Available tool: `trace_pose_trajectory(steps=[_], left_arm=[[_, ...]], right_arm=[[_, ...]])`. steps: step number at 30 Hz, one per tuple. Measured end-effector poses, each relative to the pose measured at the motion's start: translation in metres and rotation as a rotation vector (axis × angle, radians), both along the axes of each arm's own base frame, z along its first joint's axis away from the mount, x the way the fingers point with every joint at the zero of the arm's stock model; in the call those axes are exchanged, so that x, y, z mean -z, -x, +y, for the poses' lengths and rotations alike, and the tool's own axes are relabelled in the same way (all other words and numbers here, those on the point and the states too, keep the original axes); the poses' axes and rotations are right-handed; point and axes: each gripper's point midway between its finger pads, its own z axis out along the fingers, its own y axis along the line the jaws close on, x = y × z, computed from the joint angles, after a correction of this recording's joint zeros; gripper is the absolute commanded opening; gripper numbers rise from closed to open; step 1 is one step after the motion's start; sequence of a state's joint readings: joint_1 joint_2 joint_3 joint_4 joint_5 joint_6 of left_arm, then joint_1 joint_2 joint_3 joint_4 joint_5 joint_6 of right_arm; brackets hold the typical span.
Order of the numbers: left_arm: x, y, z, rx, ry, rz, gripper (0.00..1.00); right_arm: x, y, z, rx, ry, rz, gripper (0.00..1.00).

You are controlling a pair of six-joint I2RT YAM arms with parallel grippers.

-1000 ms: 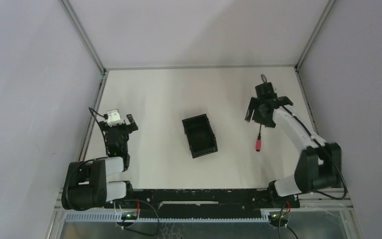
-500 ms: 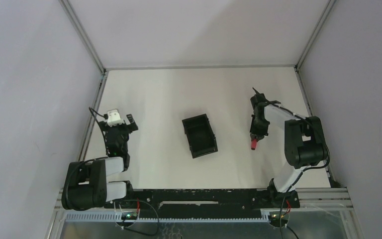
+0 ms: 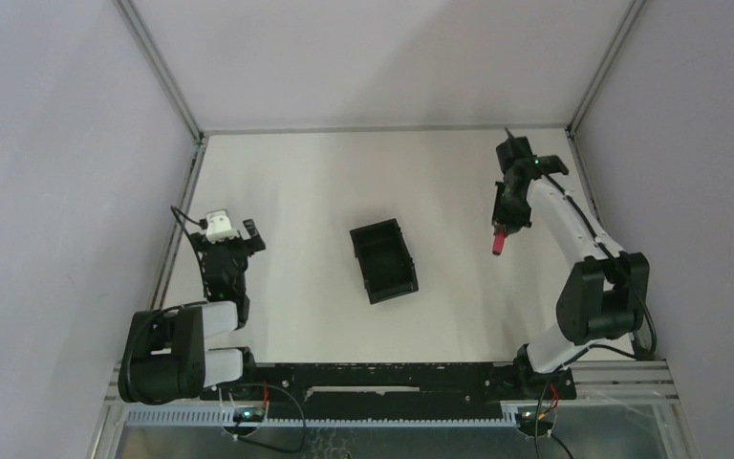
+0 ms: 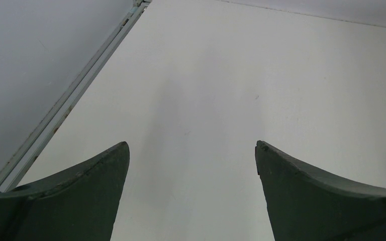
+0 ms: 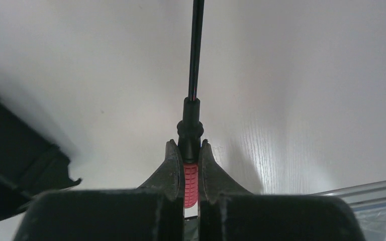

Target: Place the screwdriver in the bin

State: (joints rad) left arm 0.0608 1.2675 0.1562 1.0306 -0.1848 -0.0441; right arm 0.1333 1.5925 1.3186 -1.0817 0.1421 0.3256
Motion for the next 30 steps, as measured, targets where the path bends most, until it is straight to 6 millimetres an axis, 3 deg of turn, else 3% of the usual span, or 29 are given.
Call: trace_pose_trajectory(steps=[3,6,8,12,18,21,25,30], left_arm=[[0.0,0.0,0.0,0.0,0.0,0.0,1.0],[0.0,0.0,0.0,0.0,0.0,0.0,1.0],[0.0,0.0,0.0,0.0,0.0,0.0,1.0],[0.0,0.0,0.0,0.0,0.0,0.0,1.0],[0.0,0.0,0.0,0.0,0.0,0.0,1.0],[0.0,0.0,0.0,0.0,0.0,0.0,1.0],[0.0,0.0,0.0,0.0,0.0,0.0,1.0],[0.0,0.0,0.0,0.0,0.0,0.0,1.0]], right_arm=[[-0.038,-0.01,0.003,-0.008,0.003,-0.076,0.0],[-0.053,-0.01,0.012,-0.027,0.016,-0.083,0.0],[-0.056,-0.008,0.028,-0.071,0.024,-0.069,0.0],[-0.06,-0.014,0.093,-0.233,0.023,-0.054,0.0],[-0.057,-0.009,0.217,-0.528,-0.035,-0.073,0.0],[-0.056,0.005,0.251,-0.653,-0.047,-0.083,0.0],[-0.05,0.011,0.262,-0.784,-0.024,-0.111,0.0],[-0.008,0.017,0.257,-0.906,0.035,-0.081,0.0]])
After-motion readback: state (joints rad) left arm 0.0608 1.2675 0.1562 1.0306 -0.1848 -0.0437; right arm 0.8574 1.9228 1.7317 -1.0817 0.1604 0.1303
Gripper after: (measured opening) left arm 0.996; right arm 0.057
